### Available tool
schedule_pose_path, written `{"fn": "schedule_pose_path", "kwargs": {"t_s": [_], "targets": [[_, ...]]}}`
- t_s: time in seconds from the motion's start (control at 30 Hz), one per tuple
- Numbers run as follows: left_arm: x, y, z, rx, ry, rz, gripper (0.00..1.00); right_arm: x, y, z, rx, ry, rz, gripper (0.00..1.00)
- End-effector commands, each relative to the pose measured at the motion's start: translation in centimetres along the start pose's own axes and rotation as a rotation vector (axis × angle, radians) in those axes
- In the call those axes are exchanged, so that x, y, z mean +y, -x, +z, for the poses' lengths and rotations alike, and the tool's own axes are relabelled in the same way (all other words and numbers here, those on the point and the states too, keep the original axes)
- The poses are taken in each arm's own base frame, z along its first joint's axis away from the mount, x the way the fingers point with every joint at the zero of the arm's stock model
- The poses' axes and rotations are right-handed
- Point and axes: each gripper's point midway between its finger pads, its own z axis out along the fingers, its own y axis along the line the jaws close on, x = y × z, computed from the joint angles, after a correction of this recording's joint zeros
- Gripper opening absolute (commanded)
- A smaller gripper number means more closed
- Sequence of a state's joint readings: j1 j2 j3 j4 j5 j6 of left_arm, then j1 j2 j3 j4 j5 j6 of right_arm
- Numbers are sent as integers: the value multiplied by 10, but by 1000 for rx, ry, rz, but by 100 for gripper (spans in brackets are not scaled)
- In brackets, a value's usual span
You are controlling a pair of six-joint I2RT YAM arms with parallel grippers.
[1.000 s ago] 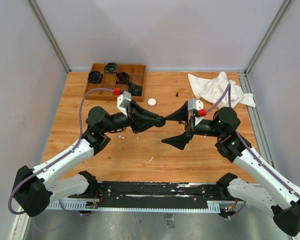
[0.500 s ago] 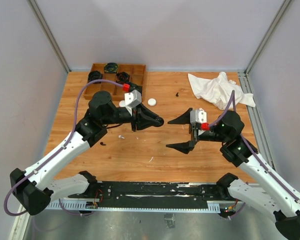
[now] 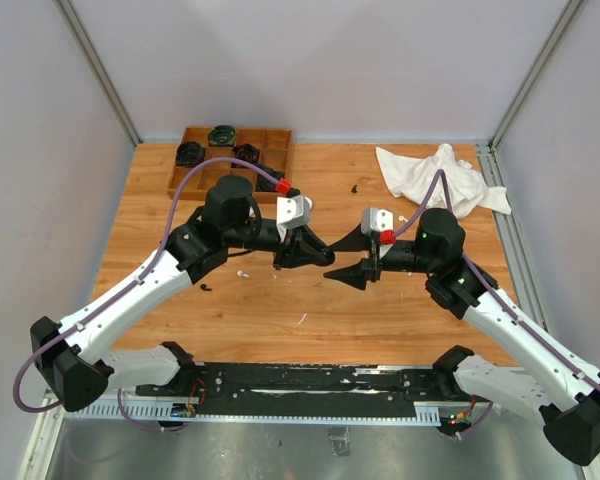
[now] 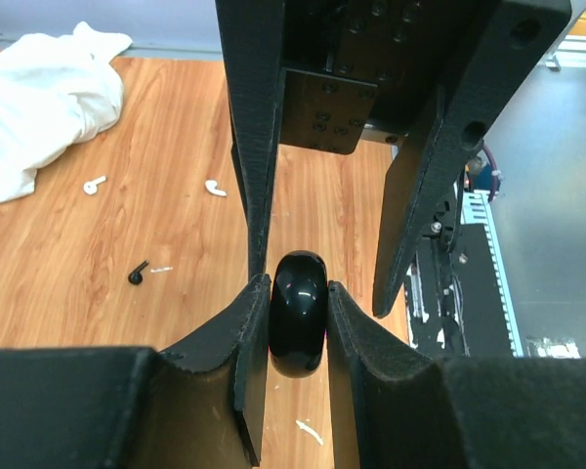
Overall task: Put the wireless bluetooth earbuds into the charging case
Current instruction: Pick up the charging case at the center of the board.
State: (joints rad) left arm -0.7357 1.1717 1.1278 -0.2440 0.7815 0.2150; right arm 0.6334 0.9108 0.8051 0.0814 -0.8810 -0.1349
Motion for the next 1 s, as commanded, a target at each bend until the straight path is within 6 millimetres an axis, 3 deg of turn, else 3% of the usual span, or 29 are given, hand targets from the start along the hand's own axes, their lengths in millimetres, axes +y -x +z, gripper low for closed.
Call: {"fn": "schedule_pose_path", "kwargs": {"t_s": [0.0, 0.23, 0.97], "targets": [[-1, 8, -1, 6, -9, 52, 0, 0, 15, 3, -35, 4, -26, 52], [-3, 12, -2, -11, -13, 65, 0, 0, 11, 7, -44, 12, 2, 40], [-8, 19, -5, -62, -8, 83, 0, 0, 0, 10, -59, 2, 37, 33]]}}
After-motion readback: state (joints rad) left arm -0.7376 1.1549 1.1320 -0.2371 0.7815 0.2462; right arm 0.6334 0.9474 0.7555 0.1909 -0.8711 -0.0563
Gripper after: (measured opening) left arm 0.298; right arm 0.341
